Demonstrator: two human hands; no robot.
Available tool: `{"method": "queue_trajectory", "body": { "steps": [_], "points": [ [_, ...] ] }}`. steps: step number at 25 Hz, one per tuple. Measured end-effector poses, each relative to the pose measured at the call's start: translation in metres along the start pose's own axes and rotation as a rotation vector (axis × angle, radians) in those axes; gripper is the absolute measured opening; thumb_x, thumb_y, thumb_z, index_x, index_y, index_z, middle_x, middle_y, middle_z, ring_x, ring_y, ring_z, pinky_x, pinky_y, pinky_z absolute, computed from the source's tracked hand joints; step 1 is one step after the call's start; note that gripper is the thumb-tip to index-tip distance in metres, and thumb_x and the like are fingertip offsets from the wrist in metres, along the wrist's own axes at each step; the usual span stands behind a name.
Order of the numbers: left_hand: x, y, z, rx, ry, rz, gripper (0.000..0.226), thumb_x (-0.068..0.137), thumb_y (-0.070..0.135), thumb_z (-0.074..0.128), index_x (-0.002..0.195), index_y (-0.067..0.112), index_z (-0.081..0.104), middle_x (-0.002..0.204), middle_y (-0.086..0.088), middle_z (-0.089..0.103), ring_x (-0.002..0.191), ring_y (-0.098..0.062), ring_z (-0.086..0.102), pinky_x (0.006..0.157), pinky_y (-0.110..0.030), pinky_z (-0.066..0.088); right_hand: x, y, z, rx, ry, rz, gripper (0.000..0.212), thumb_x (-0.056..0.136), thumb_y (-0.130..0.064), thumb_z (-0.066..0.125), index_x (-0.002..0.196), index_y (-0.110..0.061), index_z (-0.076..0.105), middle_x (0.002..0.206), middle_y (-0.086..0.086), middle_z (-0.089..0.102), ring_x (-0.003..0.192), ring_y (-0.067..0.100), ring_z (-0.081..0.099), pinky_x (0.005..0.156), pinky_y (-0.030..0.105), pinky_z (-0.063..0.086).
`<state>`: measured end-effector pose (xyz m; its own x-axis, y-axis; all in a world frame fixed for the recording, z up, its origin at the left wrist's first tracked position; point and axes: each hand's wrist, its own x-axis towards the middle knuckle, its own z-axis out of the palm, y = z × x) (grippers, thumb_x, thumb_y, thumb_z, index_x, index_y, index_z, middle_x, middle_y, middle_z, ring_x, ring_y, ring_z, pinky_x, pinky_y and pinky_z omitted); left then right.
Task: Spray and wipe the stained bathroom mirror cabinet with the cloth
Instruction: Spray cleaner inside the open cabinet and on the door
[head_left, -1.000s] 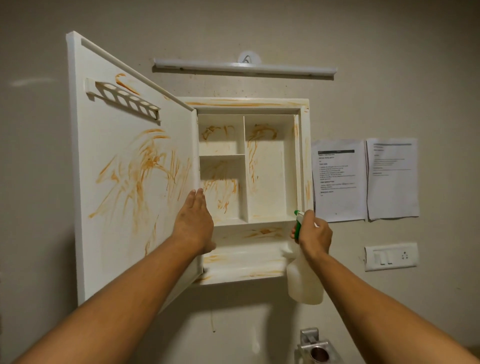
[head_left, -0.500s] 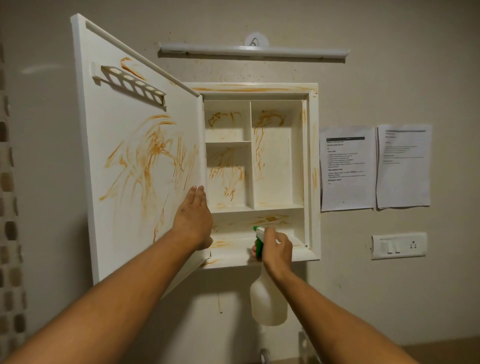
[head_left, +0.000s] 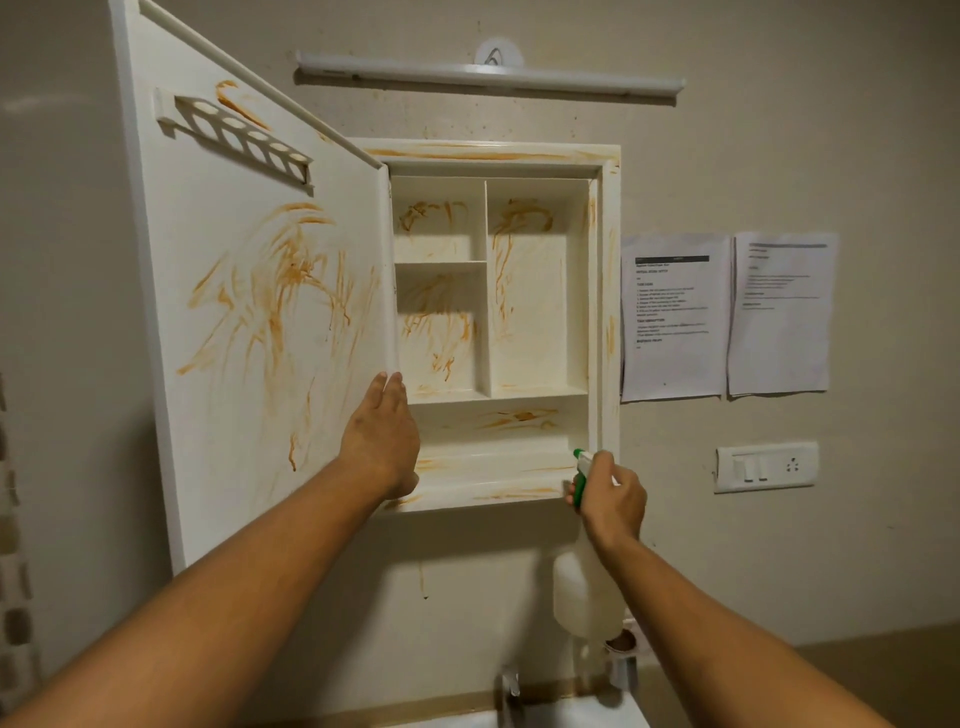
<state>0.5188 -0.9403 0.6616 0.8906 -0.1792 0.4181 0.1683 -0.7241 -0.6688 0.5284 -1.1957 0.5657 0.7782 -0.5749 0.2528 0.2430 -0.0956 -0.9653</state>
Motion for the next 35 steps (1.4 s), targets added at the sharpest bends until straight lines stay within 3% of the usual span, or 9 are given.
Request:
{"method": "queue_trajectory", "body": {
  "steps": [5, 9, 13, 16, 24, 26, 29, 31, 35],
  "points": [
    [-0.002, 0.020, 0.002, -0.086, -0.002, 0.023, 0.092, 0.097, 0.064, 0.046, 0.159, 0.000, 0.026, 0.168, -0.027, 0.007, 0.157, -0.043, -0.003, 0.127, -0.057, -0.004, 0.018, -0.011, -0.035, -0.172, 0.086, 0.033, 0.059, 0.084, -0.060, 0.032, 0.087, -0.014, 0.069, 0.081, 0.011, 0.072, 0.077, 0.032, 0.070, 0.075, 0.051, 0.063],
    [-0.012, 0.026, 0.005, -0.116, -0.016, 0.047, 0.095, 0.096, 0.066, 0.046, 0.159, -0.001, 0.025, 0.168, -0.027, 0.010, 0.157, -0.042, -0.001, 0.127, -0.057, -0.004, 0.012, -0.007, -0.049, -0.052, 0.053, 0.007, 0.047, 0.097, -0.043, 0.040, 0.083, -0.011, 0.071, 0.066, 0.011, 0.072, 0.063, 0.026, 0.073, 0.073, 0.055, 0.064],
    [-0.032, 0.021, 0.001, -0.179, -0.019, 0.094, 0.096, 0.095, 0.069, 0.046, 0.159, 0.001, 0.027, 0.169, -0.025, 0.012, 0.158, -0.040, 0.002, 0.127, -0.055, -0.003, -0.008, -0.019, -0.052, 0.081, -0.037, -0.006, 0.039, 0.100, -0.033, 0.043, 0.087, -0.008, 0.070, 0.075, 0.019, 0.071, 0.065, 0.026, 0.069, 0.065, 0.047, 0.066],
    [-0.061, 0.012, -0.004, -0.296, -0.041, 0.148, 0.095, 0.094, 0.069, 0.049, 0.160, 0.004, 0.027, 0.170, -0.023, 0.010, 0.158, -0.038, 0.001, 0.128, -0.051, 0.001, -0.036, -0.040, -0.049, 0.156, -0.140, -0.031, 0.036, 0.100, -0.031, 0.044, 0.090, -0.008, 0.070, 0.077, 0.019, 0.070, 0.066, 0.025, 0.069, 0.058, 0.037, 0.062],
    [-0.174, 0.002, -0.040, -0.852, -0.236, 0.278, 0.101, 0.084, 0.072, 0.063, 0.161, 0.018, 0.027, 0.167, -0.007, 0.028, 0.154, -0.026, 0.023, 0.121, -0.044, 0.032, -0.136, -0.101, -0.032, 0.296, -0.556, -0.007, 0.045, 0.098, -0.031, 0.040, 0.107, -0.001, 0.072, 0.079, 0.019, 0.072, 0.070, 0.031, 0.071, 0.064, 0.041, 0.056],
    [-0.212, -0.003, -0.047, -1.047, -0.319, 0.254, 0.106, 0.079, 0.072, 0.071, 0.162, 0.021, 0.028, 0.166, -0.002, 0.033, 0.151, -0.023, 0.032, 0.123, -0.040, 0.030, -0.173, -0.108, -0.025, 0.335, -0.656, 0.011, 0.046, 0.097, -0.032, 0.041, 0.105, 0.002, 0.072, 0.081, 0.020, 0.073, 0.071, 0.032, 0.073, 0.065, 0.040, 0.057],
    [-0.276, -0.009, -0.051, -1.314, -0.321, 0.164, 0.076, 0.072, 0.066, 0.081, 0.136, 0.033, 0.058, 0.134, 0.011, 0.066, 0.120, -0.010, 0.062, 0.109, -0.038, 0.049, -0.232, -0.116, -0.014, 0.415, -0.801, 0.047, 0.050, 0.099, -0.032, 0.041, 0.105, 0.008, 0.071, 0.081, 0.021, 0.072, 0.071, 0.032, 0.072, 0.060, 0.037, 0.058],
    [-0.319, -0.024, -0.045, -1.386, -0.306, 0.054, 0.063, 0.067, 0.062, 0.086, 0.118, 0.034, 0.063, 0.113, 0.013, 0.071, 0.102, -0.006, 0.068, 0.097, -0.039, 0.057, -0.281, -0.120, -0.004, 0.454, -0.905, 0.074, 0.051, 0.100, -0.034, 0.042, 0.102, 0.008, 0.071, 0.081, 0.022, 0.072, 0.071, 0.033, 0.071, 0.062, 0.038, 0.060],
    [-0.382, -0.072, -0.035, -1.438, -0.279, -0.114, 0.069, 0.062, 0.055, 0.093, 0.119, 0.027, 0.065, 0.111, 0.010, 0.073, 0.101, -0.009, 0.070, 0.093, -0.040, 0.059, -0.352, -0.139, 0.021, 0.470, -1.052, 0.096, 0.050, 0.100, -0.039, 0.044, 0.094, -0.001, 0.075, 0.081, 0.021, 0.074, 0.073, 0.035, 0.074, 0.066, 0.039, 0.061]
  ]
}}
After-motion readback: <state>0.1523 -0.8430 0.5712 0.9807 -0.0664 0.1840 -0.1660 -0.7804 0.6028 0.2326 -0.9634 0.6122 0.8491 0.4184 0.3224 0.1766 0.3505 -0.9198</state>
